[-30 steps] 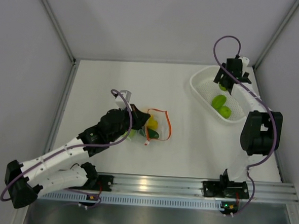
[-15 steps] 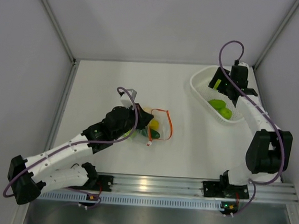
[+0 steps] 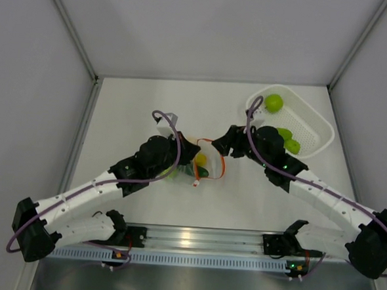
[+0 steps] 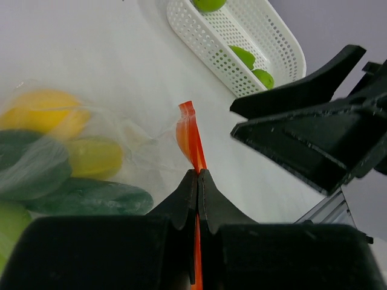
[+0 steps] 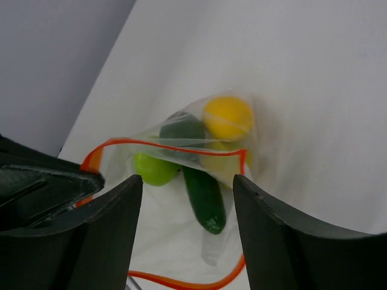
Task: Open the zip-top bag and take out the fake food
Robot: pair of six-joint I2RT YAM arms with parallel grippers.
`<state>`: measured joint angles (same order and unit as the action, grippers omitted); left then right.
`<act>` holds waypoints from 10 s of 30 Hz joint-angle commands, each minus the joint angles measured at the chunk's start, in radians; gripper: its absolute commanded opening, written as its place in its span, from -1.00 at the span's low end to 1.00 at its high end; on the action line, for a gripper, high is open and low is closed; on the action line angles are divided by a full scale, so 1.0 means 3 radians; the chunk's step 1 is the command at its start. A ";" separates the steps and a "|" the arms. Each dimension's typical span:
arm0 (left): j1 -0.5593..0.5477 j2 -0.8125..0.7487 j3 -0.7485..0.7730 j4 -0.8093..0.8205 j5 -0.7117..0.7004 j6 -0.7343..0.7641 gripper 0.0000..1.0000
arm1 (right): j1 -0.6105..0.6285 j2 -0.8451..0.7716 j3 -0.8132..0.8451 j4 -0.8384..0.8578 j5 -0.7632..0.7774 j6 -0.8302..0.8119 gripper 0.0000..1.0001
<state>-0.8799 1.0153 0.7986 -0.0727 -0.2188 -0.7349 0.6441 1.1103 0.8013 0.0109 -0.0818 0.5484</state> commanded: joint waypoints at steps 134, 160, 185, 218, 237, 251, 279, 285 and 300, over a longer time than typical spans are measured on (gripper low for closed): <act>0.0013 -0.0204 -0.0203 0.0165 0.0249 -0.0091 -1.00 | -0.2311 0.1925 0.2939 -0.2589 0.0973 -0.1460 0.99; -0.0074 -0.0010 -0.0233 0.0953 -0.0380 -0.0864 -1.00 | 0.0736 0.0700 0.0310 0.0281 0.0690 0.0708 -0.16; -0.0135 -0.0056 -0.0463 0.1086 -0.0421 -0.1094 -1.00 | 0.0860 0.2036 0.0617 0.0352 0.1848 0.1174 0.11; -0.0125 -0.0327 -0.1067 0.0795 -0.0779 -0.0782 -1.00 | 0.0716 0.2880 0.1195 0.0623 0.1091 0.1828 0.76; -0.0115 -0.0485 -0.1195 0.0718 -0.0958 -0.0726 -1.00 | 0.0865 0.3248 0.1660 -0.0026 0.1725 0.1588 0.22; -0.0084 -0.0521 -0.1241 0.0687 -0.1004 -0.0731 -1.00 | 0.0860 0.2839 0.1205 0.0270 0.1597 0.1562 -0.37; -0.0079 -0.0659 -0.0929 0.0503 -0.1025 -0.0327 -1.00 | 0.1176 0.2087 0.1158 0.0332 0.1623 0.0642 -0.78; -0.0079 -0.0756 -0.0725 0.0299 -0.1147 -0.0092 -1.00 | 0.1366 0.2021 0.1123 0.0291 0.1822 0.0575 -0.79; -0.0079 -0.0623 -0.0596 0.0048 -0.1209 0.0144 -1.00 | 0.1488 0.1566 0.0954 -0.0026 0.2456 0.0591 -0.85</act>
<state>-0.9081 0.8146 0.5835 -0.0555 -0.5674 -0.7261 1.0760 1.6318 1.0901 0.0029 0.5926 0.7429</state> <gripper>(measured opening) 0.015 0.490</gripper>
